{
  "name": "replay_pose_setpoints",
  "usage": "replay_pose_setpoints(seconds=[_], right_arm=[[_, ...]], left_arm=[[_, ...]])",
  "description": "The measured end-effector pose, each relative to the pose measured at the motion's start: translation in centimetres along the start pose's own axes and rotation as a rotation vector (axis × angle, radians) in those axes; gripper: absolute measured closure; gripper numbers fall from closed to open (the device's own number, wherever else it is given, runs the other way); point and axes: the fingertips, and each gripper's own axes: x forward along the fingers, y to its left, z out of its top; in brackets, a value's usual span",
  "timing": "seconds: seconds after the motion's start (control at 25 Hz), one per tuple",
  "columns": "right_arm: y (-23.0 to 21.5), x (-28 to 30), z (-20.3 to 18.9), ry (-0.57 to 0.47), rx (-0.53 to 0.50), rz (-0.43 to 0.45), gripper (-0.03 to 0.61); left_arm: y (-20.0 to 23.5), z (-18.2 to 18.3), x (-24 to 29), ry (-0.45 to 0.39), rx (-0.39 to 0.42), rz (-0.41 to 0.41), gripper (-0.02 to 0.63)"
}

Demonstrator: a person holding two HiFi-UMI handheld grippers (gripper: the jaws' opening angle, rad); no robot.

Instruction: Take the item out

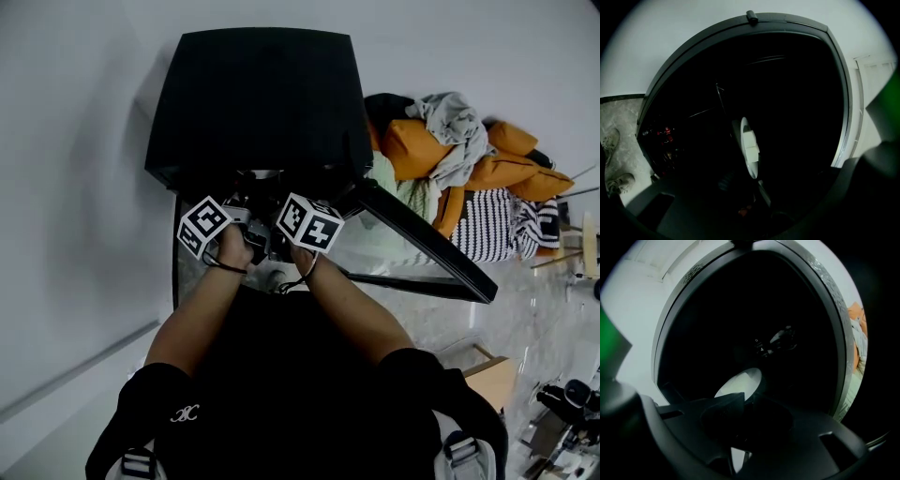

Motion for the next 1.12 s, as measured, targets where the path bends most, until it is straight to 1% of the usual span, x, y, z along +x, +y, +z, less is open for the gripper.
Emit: replay_pose_setpoints(seconds=[0.2, 0.24, 0.4, 0.6, 0.72, 0.84, 1.0, 1.04, 1.12], right_arm=[[-0.5, -0.5, 0.0, -0.01, -0.011, -0.015, 0.529], [-0.5, -0.6, 0.1, -0.013, -0.01, -0.015, 0.529], [-0.9, -0.6, 0.4, -0.018, -0.009, -0.017, 0.529], [-1.1, -1.0, 0.1, -0.018, 0.0, -0.025, 0.529], [-1.1, -1.6, 0.2, -0.023, 0.006, -0.022, 0.529], [-1.7, -1.7, 0.5, -0.032, 0.048, 0.002, 0.529], [-1.5, -1.7, 0.0, -0.012, 0.144, 0.094, 0.523], [-1.4, -1.7, -0.2, -0.005, 0.166, 0.108, 0.498], [-1.3, -1.5, -0.5, 0.013, 0.202, 0.121, 0.467]], left_arm=[[0.7, -0.4, 0.2, 0.022, -0.034, 0.022, 0.495], [0.9, -0.4, 0.2, 0.026, -0.038, 0.03, 0.542], [0.7, -0.3, 0.5, 0.034, -0.046, 0.031, 0.574], [0.4, -0.5, 0.0, 0.041, -0.073, 0.032, 0.58], [0.2, -0.6, -0.8, 0.037, -0.069, 0.033, 0.58], [0.4, -0.9, -1.3, 0.041, -0.071, 0.027, 0.58], [0.5, -1.1, -2.0, 0.048, -0.072, 0.027, 0.58], [0.6, -1.1, -2.2, 0.05, -0.073, 0.026, 0.581], [0.7, -1.1, -2.7, 0.054, -0.078, 0.024, 0.58]])
